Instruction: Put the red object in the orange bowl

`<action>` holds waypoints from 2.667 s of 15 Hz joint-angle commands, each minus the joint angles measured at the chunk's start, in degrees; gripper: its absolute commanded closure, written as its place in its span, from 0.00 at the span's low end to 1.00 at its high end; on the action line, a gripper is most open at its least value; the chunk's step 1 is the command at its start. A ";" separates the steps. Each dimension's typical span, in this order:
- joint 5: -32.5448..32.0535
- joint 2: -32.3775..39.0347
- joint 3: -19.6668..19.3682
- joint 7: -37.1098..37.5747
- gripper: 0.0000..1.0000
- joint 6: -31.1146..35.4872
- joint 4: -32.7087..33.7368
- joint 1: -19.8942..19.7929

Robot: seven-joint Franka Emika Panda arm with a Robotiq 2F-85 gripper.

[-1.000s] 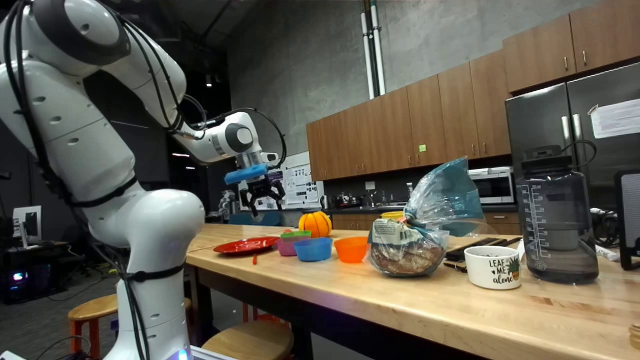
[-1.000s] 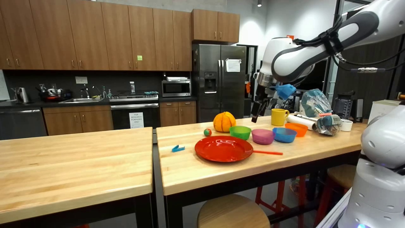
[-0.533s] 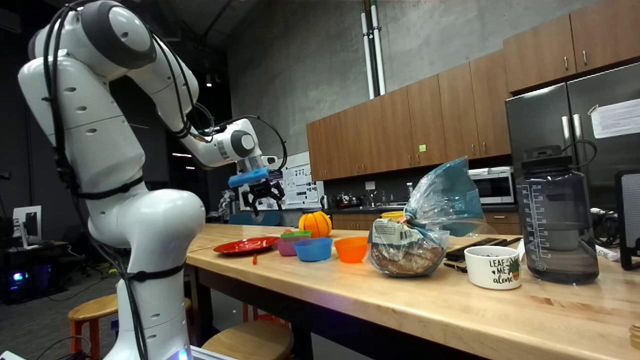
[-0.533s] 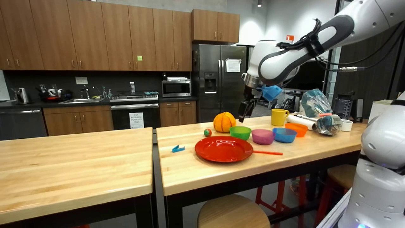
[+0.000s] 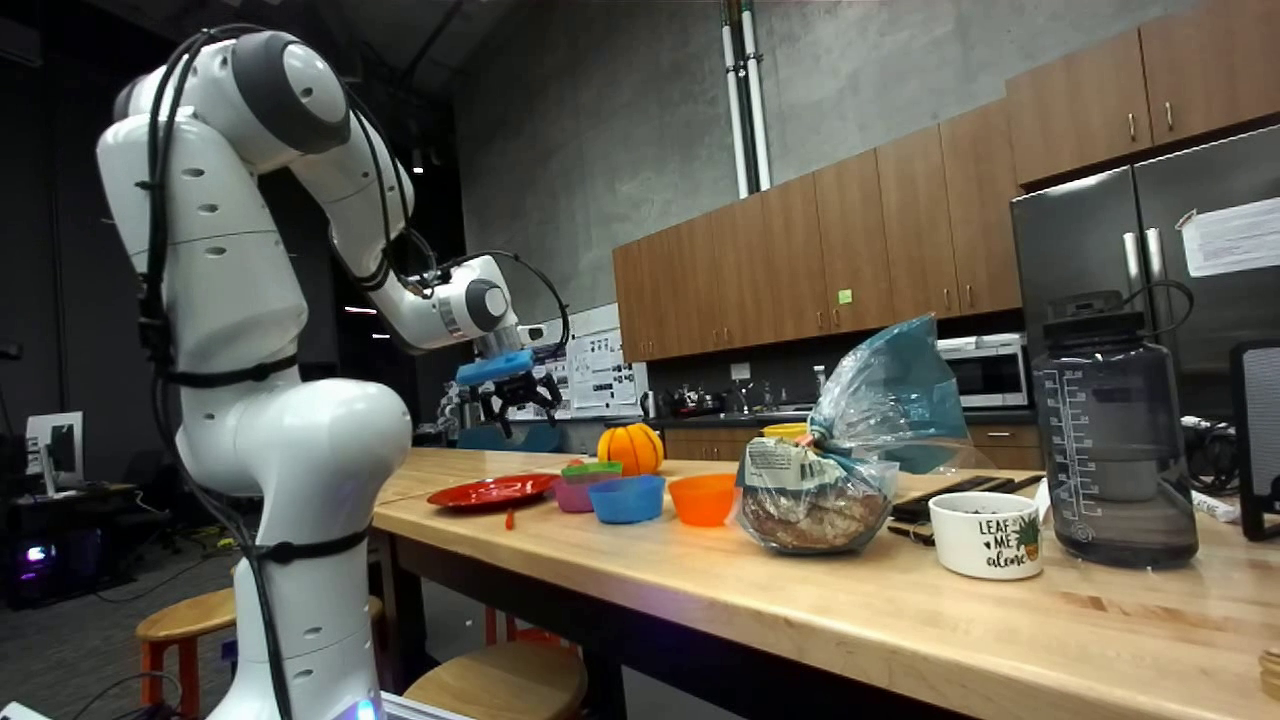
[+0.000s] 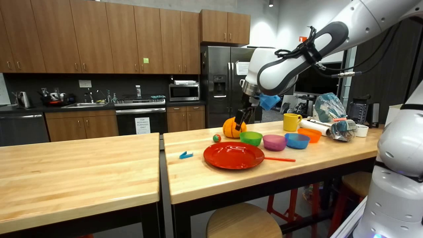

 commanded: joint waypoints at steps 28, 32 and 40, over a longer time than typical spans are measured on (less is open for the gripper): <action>-1.15 14.00 2.32 4.71 0.00 5.30 11.10 0.29; -3.67 18.22 2.12 6.84 0.00 5.33 14.44 -0.22; -13.57 27.88 -0.79 13.76 0.00 9.71 20.70 1.07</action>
